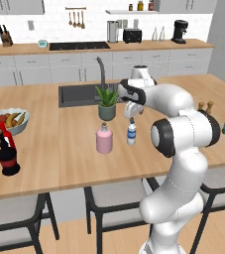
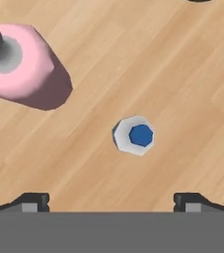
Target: Move the plastic bottles in the middle to the plastics group, and the glass bottles in the middle to the glass group.
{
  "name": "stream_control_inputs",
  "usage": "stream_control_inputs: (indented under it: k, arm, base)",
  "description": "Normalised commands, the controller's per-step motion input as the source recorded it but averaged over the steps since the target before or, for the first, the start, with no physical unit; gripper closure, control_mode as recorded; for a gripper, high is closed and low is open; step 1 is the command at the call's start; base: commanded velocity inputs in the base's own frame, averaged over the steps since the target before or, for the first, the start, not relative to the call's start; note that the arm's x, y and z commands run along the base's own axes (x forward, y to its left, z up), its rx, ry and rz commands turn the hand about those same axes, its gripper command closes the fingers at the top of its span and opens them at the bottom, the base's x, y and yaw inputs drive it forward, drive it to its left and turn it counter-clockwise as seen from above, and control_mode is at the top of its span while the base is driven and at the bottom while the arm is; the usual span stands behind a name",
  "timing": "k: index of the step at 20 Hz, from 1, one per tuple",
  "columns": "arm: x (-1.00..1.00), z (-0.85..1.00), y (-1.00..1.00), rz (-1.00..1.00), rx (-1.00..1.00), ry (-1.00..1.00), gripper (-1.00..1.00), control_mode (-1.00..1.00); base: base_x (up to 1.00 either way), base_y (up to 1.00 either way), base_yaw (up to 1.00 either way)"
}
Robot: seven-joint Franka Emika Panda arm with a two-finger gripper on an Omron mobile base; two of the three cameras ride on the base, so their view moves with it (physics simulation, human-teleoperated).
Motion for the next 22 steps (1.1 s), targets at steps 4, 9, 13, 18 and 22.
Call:
stream_control_inputs:
  k: [4,9,13,18,22]
  arm:
    - [0.32,-0.36,0.01,0.00,0.01,-0.03,-1.00,-1.00]
    - [0.29,-0.09,0.03,-0.01,0.01,-0.03,-1.00,-1.00]
    - [0.15,0.00,0.01,-0.06,0.00,0.03,-1.00,-1.00]
    - [0.00,-0.09,0.00,-0.01,0.00,0.07,-1.00,-1.00]
    - [0.00,-0.47,0.00,0.00,0.00,0.00,-1.00,-1.00]
  base:
    - [0.00,0.00,0.00]
    - [0.00,0.00,0.00]
    - [0.00,0.00,0.00]
    - [0.00,0.00,0.00]
    - [0.00,0.00,0.00]
